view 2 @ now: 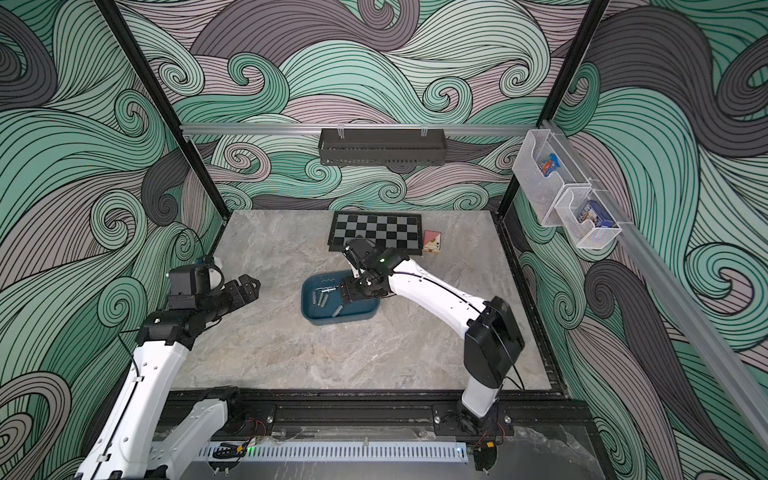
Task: Take out the socket from the storage box
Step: Move the storage box to the center of the board.
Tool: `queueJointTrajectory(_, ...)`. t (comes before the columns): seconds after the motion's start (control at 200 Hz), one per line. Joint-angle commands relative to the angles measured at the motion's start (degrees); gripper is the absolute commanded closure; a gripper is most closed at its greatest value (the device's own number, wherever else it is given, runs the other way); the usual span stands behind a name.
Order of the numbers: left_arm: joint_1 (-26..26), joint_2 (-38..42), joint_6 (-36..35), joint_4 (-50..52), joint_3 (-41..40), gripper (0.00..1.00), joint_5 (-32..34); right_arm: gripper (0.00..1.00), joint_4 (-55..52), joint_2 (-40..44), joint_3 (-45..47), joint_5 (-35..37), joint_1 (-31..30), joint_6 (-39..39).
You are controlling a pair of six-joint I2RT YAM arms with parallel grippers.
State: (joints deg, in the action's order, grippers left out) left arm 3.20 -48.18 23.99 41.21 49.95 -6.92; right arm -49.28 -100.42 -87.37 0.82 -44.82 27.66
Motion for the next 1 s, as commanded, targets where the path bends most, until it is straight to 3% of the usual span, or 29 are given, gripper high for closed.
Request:
queueJointTrajectory(0.0,-0.3,0.0,-0.5,1.0,0.3,0.06,-1.2,0.18,-1.7,-3.5,-3.0,3.0,-0.6,1.0)
queueJointTrajectory(0.47,-0.3,-0.5,-0.5,0.9,0.2,0.07,-2.1,0.22,-3.1,-18.6,-13.1,10.1,1.3,3.5)
queueJointTrajectory(0.68,-0.7,-4.7,-0.5,-1.4,-0.1,0.14,-10.1,0.24,-3.0,-21.3,-14.5,10.0,3.6,3.8)
queueJointTrajectory(0.801,-3.8,-10.1,1.7,-1.2,1.0,0.20,-11.8,0.24,-3.1,-24.0,-15.5,8.2,4.9,4.2)
queueJointTrajectory(0.996,-13.8,-20.9,7.1,-4.3,3.5,0.28,-9.9,0.24,-3.0,-24.6,-15.2,8.9,5.3,4.5)
